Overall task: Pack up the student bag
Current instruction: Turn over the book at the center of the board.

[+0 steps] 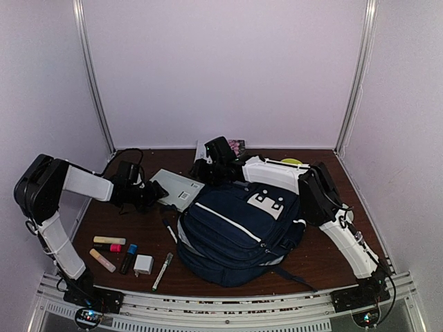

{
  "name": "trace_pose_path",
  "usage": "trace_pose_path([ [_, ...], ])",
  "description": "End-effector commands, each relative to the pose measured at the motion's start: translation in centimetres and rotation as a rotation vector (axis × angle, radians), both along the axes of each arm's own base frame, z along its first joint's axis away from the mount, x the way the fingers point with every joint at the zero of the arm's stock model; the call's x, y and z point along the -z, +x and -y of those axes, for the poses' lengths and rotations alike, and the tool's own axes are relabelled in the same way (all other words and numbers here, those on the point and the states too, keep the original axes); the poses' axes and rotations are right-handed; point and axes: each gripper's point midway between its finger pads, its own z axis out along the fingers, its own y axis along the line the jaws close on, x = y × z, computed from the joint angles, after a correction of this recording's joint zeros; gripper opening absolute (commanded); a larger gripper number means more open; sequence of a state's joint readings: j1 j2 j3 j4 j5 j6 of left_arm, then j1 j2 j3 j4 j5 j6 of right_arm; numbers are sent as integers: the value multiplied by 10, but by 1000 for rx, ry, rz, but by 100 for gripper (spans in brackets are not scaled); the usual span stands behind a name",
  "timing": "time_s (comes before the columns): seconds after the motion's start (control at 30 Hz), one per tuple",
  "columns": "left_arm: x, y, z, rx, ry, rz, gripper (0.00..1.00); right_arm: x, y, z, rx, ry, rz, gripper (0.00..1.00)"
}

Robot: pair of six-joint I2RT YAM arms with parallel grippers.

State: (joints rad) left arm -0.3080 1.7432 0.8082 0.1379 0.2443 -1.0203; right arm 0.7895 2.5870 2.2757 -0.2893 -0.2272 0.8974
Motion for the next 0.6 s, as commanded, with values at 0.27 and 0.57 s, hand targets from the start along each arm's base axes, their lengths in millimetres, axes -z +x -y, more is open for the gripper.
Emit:
trace_pose_path([
  [0.27,-66,39,21,128,-68,195,53,38,-55,18,-113,-99,-192,53],
  [0.57,-111,38,-88,150,662,147,85,44,-79,41,-58,-131,-239,58],
])
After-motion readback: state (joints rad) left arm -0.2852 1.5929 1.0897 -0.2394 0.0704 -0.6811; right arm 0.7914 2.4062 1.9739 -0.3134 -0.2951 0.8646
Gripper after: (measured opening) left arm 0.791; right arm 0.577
